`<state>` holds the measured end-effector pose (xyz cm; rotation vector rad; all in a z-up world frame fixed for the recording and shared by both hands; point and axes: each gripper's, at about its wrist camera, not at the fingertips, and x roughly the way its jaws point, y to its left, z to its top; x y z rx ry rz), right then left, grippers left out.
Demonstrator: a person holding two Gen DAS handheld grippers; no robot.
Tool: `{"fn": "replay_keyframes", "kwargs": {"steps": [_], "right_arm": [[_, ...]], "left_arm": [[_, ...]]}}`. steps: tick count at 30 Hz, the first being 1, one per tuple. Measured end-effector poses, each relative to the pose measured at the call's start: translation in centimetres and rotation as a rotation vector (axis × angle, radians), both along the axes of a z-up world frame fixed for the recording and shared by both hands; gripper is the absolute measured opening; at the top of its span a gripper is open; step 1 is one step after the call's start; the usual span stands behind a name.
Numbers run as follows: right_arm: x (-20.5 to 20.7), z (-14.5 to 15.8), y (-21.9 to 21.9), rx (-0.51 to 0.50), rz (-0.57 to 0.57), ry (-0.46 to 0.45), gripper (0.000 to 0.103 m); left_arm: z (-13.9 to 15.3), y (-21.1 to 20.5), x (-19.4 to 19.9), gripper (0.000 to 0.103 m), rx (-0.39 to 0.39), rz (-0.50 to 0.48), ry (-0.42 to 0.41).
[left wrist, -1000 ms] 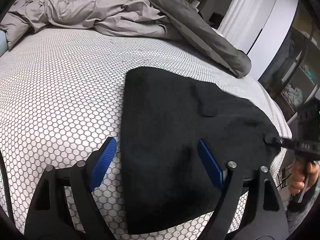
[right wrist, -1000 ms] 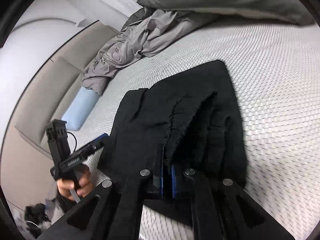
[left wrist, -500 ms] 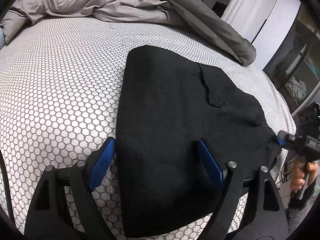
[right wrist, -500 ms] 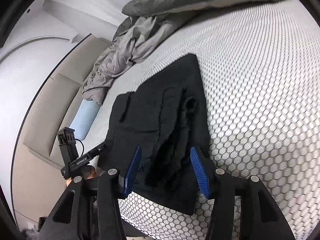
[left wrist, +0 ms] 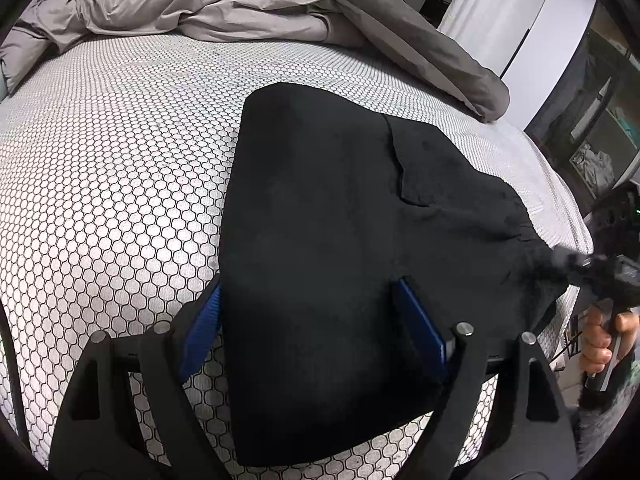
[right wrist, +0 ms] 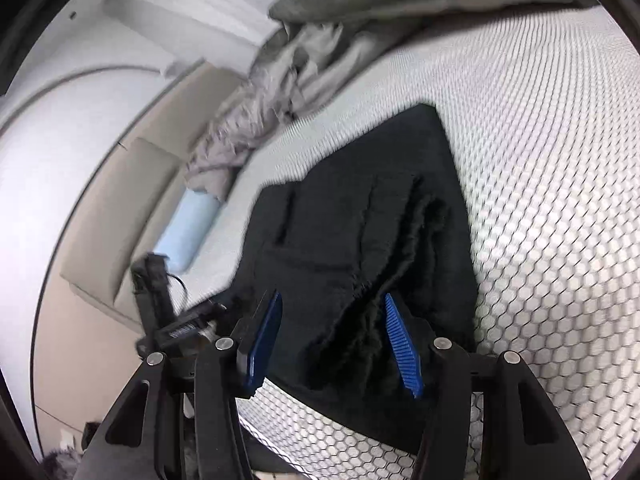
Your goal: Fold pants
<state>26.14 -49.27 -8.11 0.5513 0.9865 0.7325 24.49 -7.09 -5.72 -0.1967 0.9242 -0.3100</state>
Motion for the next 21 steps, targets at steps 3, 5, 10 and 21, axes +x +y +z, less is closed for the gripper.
{"fn": "replay_keyframes", "kwargs": {"steps": [3,5,10,21], "right_arm": [[0.6,-1.2,1.2,-0.074,-0.011,0.003,0.021],[0.7,-0.9,1.5,-0.085,-0.033,-0.013,0.015],[-0.9,2.4,1.4,-0.112,-0.021,-0.116,0.015],[-2.3,2.7,0.5,-0.110,-0.036,-0.132,0.015]], "left_arm": [[0.0,-0.1,-0.1,0.081,0.005,-0.004,0.001],[0.1,0.0,-0.2,0.081,0.001,-0.008,0.001],[0.4,-0.1,-1.2,0.082,0.001,-0.032,-0.008],[1.3,-0.2,-3.1,0.082,0.010,-0.050,-0.026]]}}
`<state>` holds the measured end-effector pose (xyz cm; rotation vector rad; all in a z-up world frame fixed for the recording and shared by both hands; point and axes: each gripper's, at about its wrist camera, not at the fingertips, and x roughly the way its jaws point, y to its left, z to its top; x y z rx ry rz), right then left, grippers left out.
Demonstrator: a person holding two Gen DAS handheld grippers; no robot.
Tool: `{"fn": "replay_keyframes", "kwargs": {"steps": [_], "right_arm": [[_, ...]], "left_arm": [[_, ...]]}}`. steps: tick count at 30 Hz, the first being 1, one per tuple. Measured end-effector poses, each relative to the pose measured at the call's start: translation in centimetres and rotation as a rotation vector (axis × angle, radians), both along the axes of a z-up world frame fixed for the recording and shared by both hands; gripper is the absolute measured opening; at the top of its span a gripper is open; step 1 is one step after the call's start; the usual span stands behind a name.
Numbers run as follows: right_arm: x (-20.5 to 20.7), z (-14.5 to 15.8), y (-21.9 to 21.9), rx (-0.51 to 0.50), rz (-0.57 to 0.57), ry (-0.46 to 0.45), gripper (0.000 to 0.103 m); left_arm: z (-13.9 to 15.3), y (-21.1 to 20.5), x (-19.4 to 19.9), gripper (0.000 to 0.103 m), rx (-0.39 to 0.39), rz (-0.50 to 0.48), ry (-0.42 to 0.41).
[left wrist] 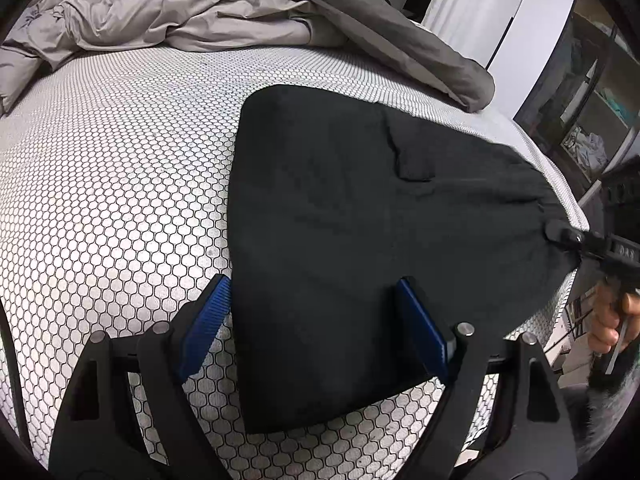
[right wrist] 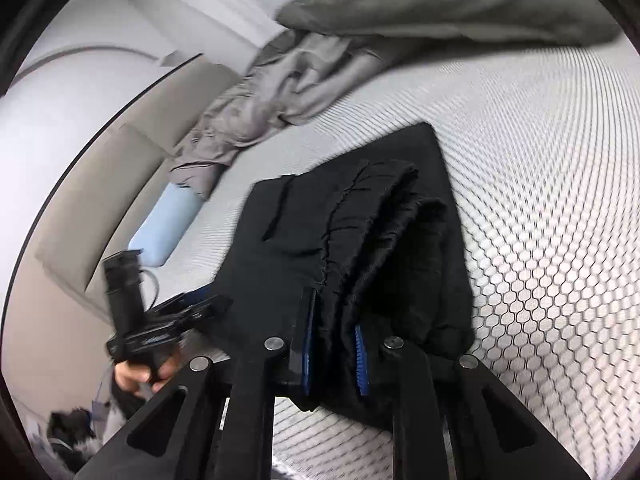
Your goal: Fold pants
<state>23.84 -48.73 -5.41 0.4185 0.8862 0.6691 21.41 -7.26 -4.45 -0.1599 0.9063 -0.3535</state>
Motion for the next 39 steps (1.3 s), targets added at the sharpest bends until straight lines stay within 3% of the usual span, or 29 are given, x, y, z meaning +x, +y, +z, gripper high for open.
{"fn": "replay_keyframes", "kwargs": {"steps": [2,4,6,8,10,13,16,18,20,23,26,29,31,34,37,39], "right_arm": [[-0.2,-0.6,-0.2,-0.072,-0.003,0.004,0.019],[0.8,-3.3,0.0,-0.204,-0.041,0.065,0.026],[1.5,-4.4,-0.3,-0.153,-0.059,0.104,0.030],[0.6,-2.5,-0.6,-0.147,-0.071,0.035,0.033],[-1.1,0.1,-0.4,-0.217,-0.128,-0.106,0.034],[-2.3,1.9,0.8,-0.182,-0.063,-0.189,0.034],[-2.0,1.0,4.9,-0.186,0.026,-0.180,0.034],[-0.5,-1.1,7.9,-0.227,0.078,-0.127,0.034],[0.5,-3.5,10.6,-0.305,0.151,-0.103,0.034],[-0.4,-4.1,11.6,-0.443,0.205,-0.199,0.033],[-1.6,-3.6,9.0,-0.604,0.139,-0.259,0.029],[-2.0,-3.2,6.2,-0.515,0.131,-0.222,0.030],[-2.1,-2.8,5.9,-0.515,0.134,-0.233,0.034],[-1.8,-1.3,6.0,-0.439,0.092,-0.263,0.042],[0.1,-1.1,8.4,-0.406,0.072,-0.274,0.044],[1.8,-2.6,10.1,-0.432,0.103,-0.235,0.044]], "left_arm": [[-0.1,-0.1,-0.1,0.082,0.006,-0.008,0.001],[-0.3,-0.4,-0.3,0.082,0.027,-0.008,0.006],[0.2,-0.6,-0.6,0.082,0.048,0.007,-0.011],[1.2,-1.1,-1.1,0.082,0.077,0.005,-0.064],[2.3,-2.1,-2.0,0.082,0.140,-0.005,-0.138],[2.9,-4.6,-3.4,0.082,0.181,-0.114,-0.215],[1.5,-7.7,-3.6,0.082,0.186,-0.260,-0.173],[0.1,-9.2,-3.4,0.082,0.223,-0.310,-0.135],[-0.9,-9.5,-3.4,0.083,0.251,-0.335,-0.131],[-1.0,-8.1,-3.7,0.083,0.215,-0.366,-0.130],[-1.0,-6.2,-4.0,0.083,0.189,-0.339,-0.120],[-1.0,-5.6,-4.5,0.083,0.187,-0.326,-0.115],[-0.2,-5.6,-3.9,0.083,0.190,-0.308,-0.110],[1.4,-5.8,-3.2,0.083,0.130,-0.315,-0.161],[0.7,-7.2,-0.8,0.083,0.184,-0.307,-0.131],[-0.5,-7.5,0.8,0.080,0.236,-0.293,-0.104]]}}
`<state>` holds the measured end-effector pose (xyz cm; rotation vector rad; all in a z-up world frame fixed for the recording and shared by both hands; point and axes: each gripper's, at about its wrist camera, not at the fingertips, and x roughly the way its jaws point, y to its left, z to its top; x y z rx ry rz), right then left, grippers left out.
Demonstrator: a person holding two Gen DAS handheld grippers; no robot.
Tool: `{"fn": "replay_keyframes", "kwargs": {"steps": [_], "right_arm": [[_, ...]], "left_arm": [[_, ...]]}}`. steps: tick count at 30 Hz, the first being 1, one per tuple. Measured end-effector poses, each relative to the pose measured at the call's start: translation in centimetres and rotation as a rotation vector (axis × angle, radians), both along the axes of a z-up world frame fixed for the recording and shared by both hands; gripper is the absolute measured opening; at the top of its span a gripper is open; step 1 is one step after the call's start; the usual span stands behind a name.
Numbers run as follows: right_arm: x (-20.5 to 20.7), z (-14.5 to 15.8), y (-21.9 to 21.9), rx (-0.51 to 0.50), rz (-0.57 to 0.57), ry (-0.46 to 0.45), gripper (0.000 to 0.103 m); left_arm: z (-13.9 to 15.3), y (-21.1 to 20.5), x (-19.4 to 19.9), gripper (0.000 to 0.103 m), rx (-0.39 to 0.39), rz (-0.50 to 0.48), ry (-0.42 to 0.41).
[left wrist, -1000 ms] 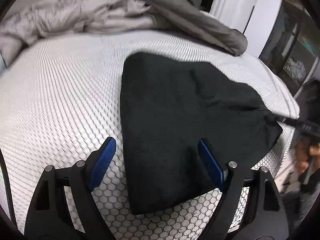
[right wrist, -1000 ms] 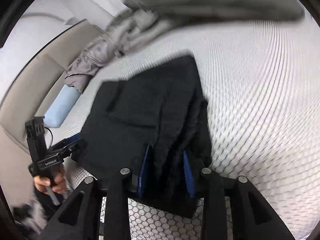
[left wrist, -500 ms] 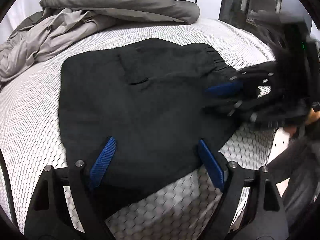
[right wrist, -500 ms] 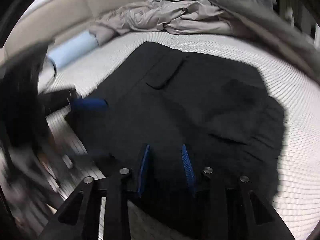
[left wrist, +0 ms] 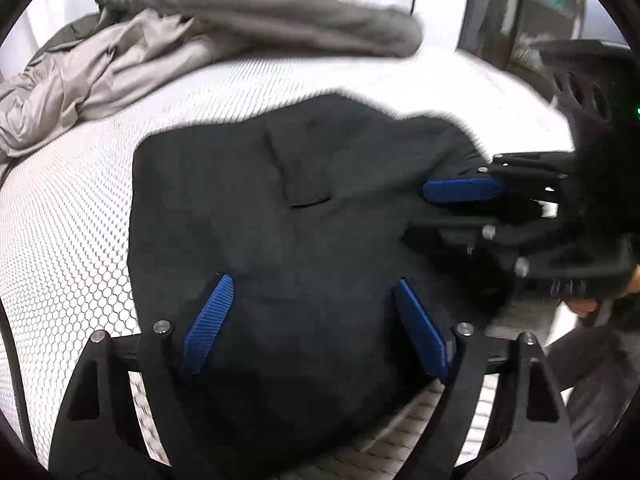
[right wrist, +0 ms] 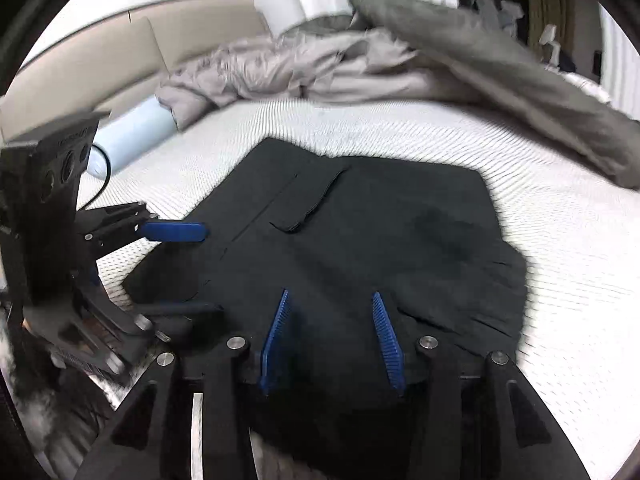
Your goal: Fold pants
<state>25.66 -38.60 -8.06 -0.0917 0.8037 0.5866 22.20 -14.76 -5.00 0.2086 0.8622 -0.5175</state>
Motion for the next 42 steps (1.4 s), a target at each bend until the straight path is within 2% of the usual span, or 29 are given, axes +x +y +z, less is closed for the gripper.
{"fn": "replay_keyframes", "kwargs": {"steps": [1,3,5,6,8,10,12,14,15,17,18,19,20,21,23,25,27,30,31,35,37,40,42], "right_arm": [[0.6,-1.0,0.2,-0.049,0.011,0.012,0.044],[0.2,-2.2,1.2,-0.235,0.035,-0.076,0.043],[-0.6,-1.7,-0.2,-0.346,-0.013,-0.140,0.042],[-0.9,-1.5,-1.5,-0.346,-0.034,-0.139,0.043],[-1.4,-1.4,-3.5,-0.318,-0.070,-0.119,0.043],[-1.6,-1.0,-4.2,-0.283,-0.082,-0.125,0.043],[-2.3,0.0,-3.9,-0.259,-0.092,-0.148,0.044],[-2.9,1.5,-3.3,-0.167,-0.054,-0.154,0.045],[-3.2,1.9,-3.0,-0.118,-0.032,-0.135,0.046],[-2.5,1.3,-1.2,-0.038,0.031,-0.062,0.047],[-1.9,0.6,-0.6,-0.040,0.063,-0.023,0.047],[-1.4,-0.7,0.3,-0.089,0.079,0.004,0.047],[-1.0,-2.0,0.7,-0.159,0.084,-0.005,0.047],[-1.2,-2.4,0.5,-0.199,0.093,-0.036,0.047],[-2.0,-1.8,-1.2,-0.239,0.084,-0.075,0.045],[-3.1,-0.8,-4.5,-0.224,0.051,-0.093,0.046],[-3.4,-0.9,-6.9,-0.199,-0.007,-0.069,0.061],[-3.2,-1.0,-8.7,-0.083,-0.051,0.001,0.060],[-3.3,-0.4,-8.6,-0.074,-0.048,-0.015,0.059],[-3.7,3.1,-8.2,-0.011,-0.094,-0.122,0.059],[-3.4,4.0,-6.8,0.022,-0.086,-0.127,0.059],[-1.2,2.2,-2.7,-0.020,-0.011,-0.051,0.055],[0.5,-0.2,-0.8,-0.083,0.004,0.001,0.045]], "left_arm": [[-0.4,0.3,0.2,0.072,0.022,0.010,-0.014],[-0.4,1.3,0.1,0.069,0.039,0.032,-0.024],[-0.5,2.6,-0.2,0.067,0.009,0.038,-0.009],[-0.5,3.3,-0.4,0.067,-0.013,0.036,0.003],[-0.7,3.4,-1.2,0.067,0.000,0.037,-0.006],[-0.2,3.5,-1.9,0.063,0.015,0.060,-0.004],[1.1,3.3,-2.8,0.060,-0.005,0.047,-0.015],[2.7,2.4,-4.2,0.064,-0.051,-0.012,-0.082],[2.9,1.6,-4.5,0.070,-0.058,-0.038,-0.095],[1.8,-0.4,-4.1,0.072,-0.044,-0.097,-0.052],[0.6,-1.3,-3.7,0.071,-0.009,-0.124,-0.016],[-0.9,-1.8,-3.3,0.071,0.046,-0.130,0.009],[-1.7,-1.7,-3.4,0.071,0.058,-0.145,0.002],[-1.5,-1.3,-3.9,0.071,0.045,-0.158,-0.021],[-1.0,-0.1,-4.2,0.071,0.022,-0.156,-0.010],[-0.9,1.7,-4.4,0.071,-0.013,-0.122,0.005],[-1.0,2.5,-4.5,0.071,-0.025,-0.100,0.010],[-0.5,2.1,-4.1,0.071,0.009,-0.084,0.002],[0.0,2.0,-3.9,0.070,0.005,-0.076,-0.004],[2.7,1.9,-3.4,0.073,-0.108,-0.073,-0.055],[2.6,0.9,-1.6,0.073,-0.084,-0.059,-0.056],[0.4,-0.8,1.0,0.072,-0.014,-0.025,0.013],[-0.4,-1.2,1.5,0.072,0.003,-0.028,0.010]]}}
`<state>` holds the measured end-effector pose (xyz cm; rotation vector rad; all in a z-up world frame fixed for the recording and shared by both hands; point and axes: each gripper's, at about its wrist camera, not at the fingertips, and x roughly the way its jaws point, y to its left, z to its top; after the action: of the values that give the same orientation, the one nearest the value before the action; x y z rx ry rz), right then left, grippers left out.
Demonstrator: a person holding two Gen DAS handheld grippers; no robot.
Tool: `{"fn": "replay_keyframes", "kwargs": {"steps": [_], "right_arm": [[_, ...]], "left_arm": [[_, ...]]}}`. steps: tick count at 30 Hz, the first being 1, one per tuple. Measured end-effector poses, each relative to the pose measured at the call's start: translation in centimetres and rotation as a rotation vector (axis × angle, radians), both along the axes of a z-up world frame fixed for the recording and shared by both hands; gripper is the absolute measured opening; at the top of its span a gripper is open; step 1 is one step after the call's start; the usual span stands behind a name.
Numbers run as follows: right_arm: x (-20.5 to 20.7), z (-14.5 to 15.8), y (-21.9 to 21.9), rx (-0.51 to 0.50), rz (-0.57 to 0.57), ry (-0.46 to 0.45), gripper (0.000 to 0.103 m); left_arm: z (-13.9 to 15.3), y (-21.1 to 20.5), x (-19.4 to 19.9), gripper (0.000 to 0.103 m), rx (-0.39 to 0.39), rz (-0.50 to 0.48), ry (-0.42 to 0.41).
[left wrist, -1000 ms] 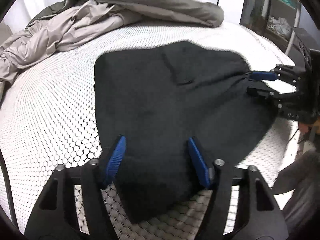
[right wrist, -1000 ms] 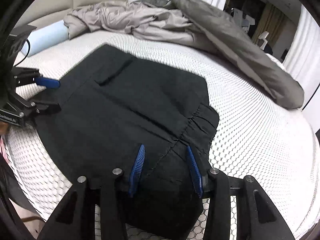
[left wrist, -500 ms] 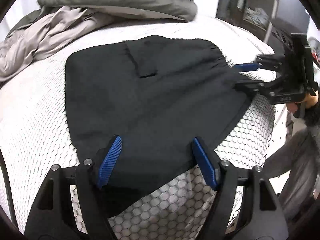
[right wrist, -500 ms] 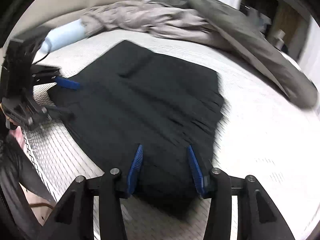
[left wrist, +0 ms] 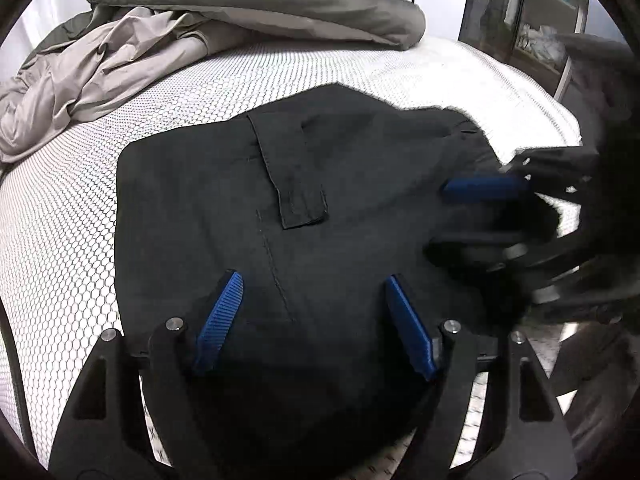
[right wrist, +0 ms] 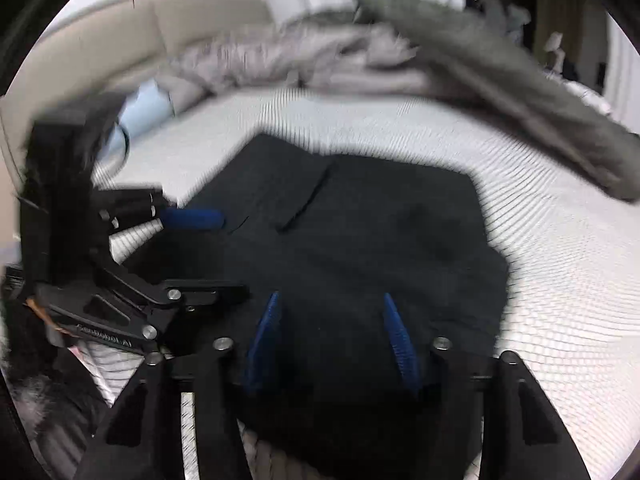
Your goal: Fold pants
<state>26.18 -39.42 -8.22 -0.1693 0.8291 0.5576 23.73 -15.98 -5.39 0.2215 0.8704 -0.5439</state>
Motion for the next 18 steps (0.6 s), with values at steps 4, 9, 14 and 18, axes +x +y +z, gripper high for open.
{"fn": "replay_keyframes", "kwargs": {"steps": [4,9,14,18], "right_arm": [[0.2,-2.1,-0.5,-0.133,-0.005,-0.041,0.037],[-2.0,-1.0,-5.8,-0.159,-0.132,-0.086,0.040],[-1.7,1.8,-6.2,0.002,-0.190,-0.108,0.040],[0.2,2.4,-2.5,0.008,-0.144,-0.070,0.040]], "left_arm": [[0.0,1.4,-0.8,0.072,0.003,-0.009,-0.004],[-0.1,3.6,-1.1,0.071,0.000,0.032,-0.003],[3.0,3.2,-0.4,0.068,-0.081,0.036,-0.052],[2.9,2.2,3.1,0.068,-0.039,0.109,-0.024]]}}
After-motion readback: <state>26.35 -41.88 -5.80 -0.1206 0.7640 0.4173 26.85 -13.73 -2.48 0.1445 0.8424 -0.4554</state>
